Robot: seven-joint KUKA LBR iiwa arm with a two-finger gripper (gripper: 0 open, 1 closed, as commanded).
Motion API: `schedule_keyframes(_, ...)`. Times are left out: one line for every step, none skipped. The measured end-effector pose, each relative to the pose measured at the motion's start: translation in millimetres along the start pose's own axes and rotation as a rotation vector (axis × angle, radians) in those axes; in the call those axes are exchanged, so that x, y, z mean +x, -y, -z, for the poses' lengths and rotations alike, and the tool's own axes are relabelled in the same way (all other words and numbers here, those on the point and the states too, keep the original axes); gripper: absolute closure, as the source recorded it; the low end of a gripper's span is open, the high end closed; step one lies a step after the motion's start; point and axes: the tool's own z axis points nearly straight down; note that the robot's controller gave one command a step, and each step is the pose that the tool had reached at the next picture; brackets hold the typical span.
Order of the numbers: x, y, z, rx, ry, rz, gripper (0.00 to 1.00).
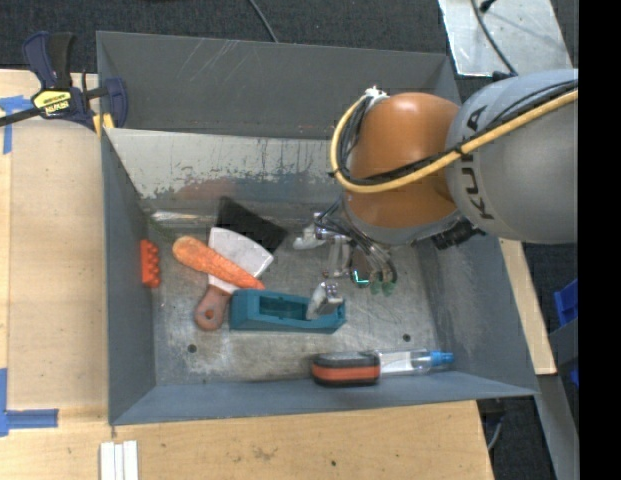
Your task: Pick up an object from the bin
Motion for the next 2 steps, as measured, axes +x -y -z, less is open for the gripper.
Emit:
schedule_keyframes(-1.9, 0.1, 3.8, -0.001, 0.007, -0.001, 0.00)
schedule_keyframes(-2.4, -0.1, 2.2, -0.001, 0.009, 0.000, 0.00)
